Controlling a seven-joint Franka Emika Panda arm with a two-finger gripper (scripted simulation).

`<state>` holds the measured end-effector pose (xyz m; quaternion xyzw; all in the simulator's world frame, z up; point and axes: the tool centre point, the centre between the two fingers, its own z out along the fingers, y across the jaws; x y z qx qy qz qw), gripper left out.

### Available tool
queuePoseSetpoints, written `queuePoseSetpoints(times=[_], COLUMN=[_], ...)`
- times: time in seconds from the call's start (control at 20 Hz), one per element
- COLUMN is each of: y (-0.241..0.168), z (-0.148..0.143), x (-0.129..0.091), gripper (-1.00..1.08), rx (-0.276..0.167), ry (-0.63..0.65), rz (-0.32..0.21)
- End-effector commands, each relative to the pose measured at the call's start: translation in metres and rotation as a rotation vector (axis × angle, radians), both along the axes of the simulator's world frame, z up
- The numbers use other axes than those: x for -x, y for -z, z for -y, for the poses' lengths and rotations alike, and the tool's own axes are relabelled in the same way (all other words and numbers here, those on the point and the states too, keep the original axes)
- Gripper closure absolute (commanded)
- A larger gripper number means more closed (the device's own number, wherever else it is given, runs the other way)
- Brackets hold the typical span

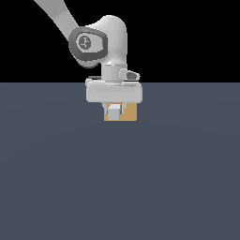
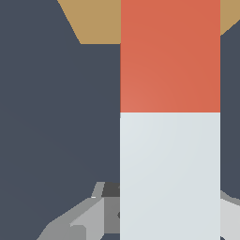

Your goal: Insert the peg into the horizontal hole in a box.

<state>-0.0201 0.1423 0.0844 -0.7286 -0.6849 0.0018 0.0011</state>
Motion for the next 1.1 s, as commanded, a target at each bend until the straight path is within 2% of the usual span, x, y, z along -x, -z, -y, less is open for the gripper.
queuePoseSetpoints(times=[0.0, 0.3, 0.5, 1.05], y=[-0.003, -0.002, -0.002, -0.004], z=[0.000, 0.000, -0.010, -0.082], x=[-0.003, -0.002, -0.003, -0.007], gripper=[1.08, 1.08, 1.08, 1.08], rx=[-0.002, -0.001, -0.001, -0.002], ry=[0.000, 0.000, 0.000, 0.001], rz=[0.006, 0.003, 0.003, 0.006])
